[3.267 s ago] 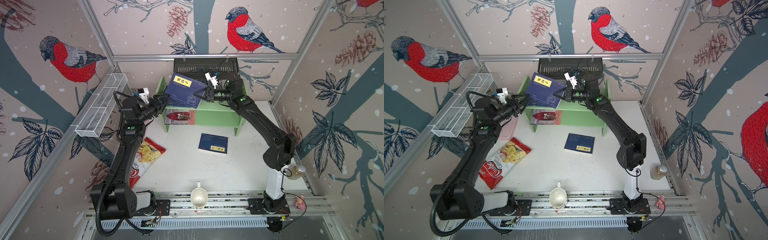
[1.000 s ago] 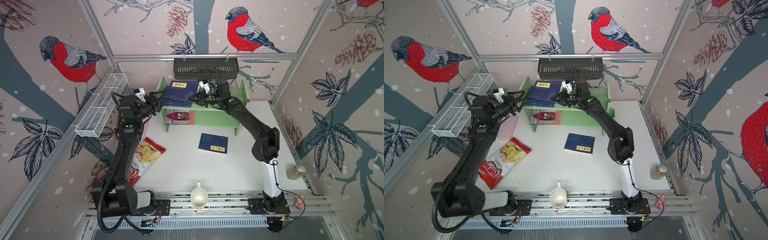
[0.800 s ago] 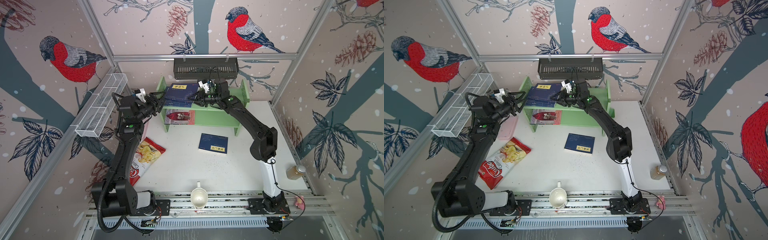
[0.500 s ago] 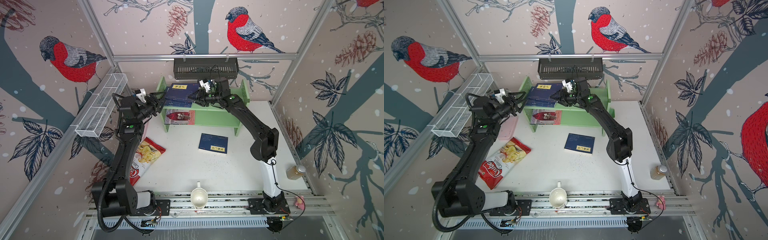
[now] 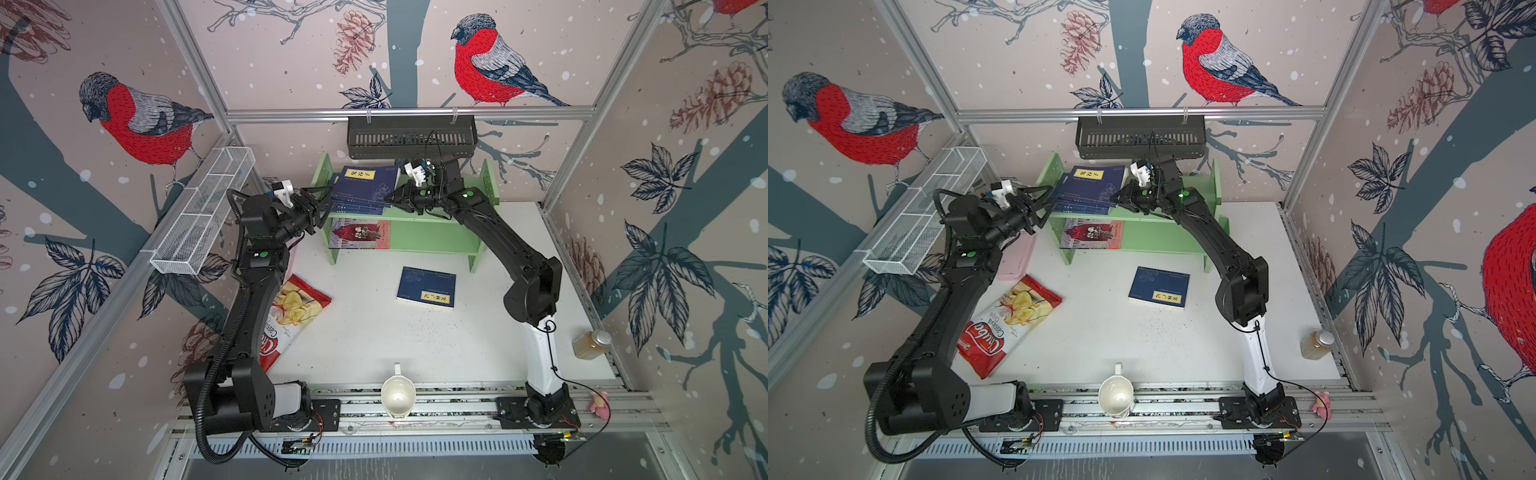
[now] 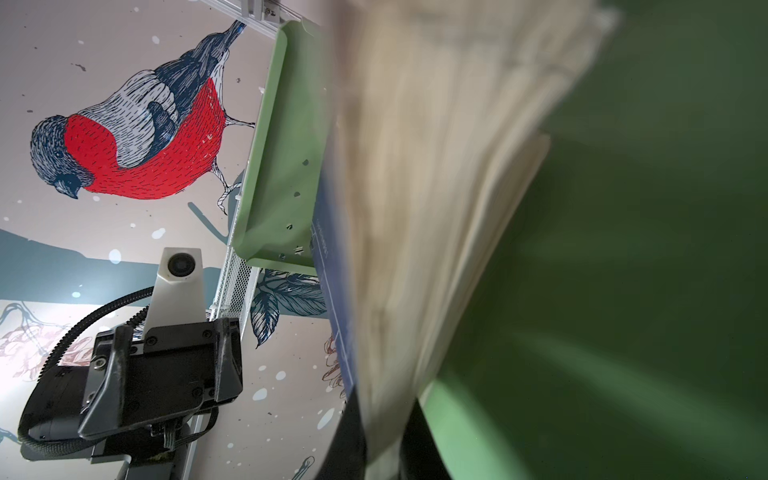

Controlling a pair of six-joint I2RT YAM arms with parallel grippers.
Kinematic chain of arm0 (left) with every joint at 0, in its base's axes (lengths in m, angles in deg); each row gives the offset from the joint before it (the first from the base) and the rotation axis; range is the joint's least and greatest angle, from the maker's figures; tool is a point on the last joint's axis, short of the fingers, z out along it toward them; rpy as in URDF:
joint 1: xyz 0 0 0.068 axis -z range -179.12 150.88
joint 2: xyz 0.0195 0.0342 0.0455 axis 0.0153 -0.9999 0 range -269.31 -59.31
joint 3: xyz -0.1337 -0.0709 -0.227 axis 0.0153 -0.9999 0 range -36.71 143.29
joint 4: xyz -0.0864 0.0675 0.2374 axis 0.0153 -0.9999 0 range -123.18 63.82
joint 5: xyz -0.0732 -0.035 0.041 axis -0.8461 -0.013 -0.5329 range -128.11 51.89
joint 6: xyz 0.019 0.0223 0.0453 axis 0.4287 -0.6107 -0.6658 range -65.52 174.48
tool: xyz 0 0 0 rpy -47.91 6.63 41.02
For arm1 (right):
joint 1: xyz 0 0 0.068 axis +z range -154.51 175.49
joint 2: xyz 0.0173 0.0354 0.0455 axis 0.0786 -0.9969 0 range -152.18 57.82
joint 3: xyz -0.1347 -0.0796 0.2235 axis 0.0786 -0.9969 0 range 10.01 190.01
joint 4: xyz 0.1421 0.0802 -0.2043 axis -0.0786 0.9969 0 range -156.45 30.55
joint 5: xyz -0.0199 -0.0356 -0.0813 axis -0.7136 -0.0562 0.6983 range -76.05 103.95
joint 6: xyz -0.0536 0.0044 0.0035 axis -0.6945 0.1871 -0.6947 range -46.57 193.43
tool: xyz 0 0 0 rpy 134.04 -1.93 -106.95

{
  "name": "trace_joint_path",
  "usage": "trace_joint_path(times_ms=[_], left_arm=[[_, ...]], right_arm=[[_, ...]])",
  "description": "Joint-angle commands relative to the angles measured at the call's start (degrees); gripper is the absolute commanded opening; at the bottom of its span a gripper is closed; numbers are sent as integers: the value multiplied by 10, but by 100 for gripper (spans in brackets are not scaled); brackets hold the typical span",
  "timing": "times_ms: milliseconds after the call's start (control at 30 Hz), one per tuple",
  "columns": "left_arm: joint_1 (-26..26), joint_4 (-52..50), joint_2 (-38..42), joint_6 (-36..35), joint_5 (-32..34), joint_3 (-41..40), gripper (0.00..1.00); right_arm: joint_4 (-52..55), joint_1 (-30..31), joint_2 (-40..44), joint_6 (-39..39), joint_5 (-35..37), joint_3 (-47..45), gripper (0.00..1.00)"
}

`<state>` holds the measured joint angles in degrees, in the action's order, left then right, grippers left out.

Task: Stacking books/files
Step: Place the book on the bookshelf.

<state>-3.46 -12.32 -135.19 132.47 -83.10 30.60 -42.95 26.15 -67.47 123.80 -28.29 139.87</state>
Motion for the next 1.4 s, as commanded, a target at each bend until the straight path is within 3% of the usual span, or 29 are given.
trace_joint_path(times_ms=[0, 500, 1033, 1100, 1267, 1367], left_arm=[[-1, 25, 3, 6, -13, 0, 58], [-1, 27, 3, 8, -9, 0, 58], [-2, 36, -4, 15, -17, -2, 58], [-2, 38, -4, 17, -17, -4, 58], [-3, 40, -5, 21, -17, -5, 58], [-2, 40, -3, 23, -17, -4, 58]], right_arm=[[-4, -1, 14, -19, 2, -6, 6], [-51, 11, 6, -14, -67, -14, 5], [-50, 9, -18, 8, -50, 23, 6], [-42, 9, -19, 5, -50, 24, 9], [-8, 8, -19, -15, -39, 25, 29], [12, 7, -16, -24, -25, 25, 45]])
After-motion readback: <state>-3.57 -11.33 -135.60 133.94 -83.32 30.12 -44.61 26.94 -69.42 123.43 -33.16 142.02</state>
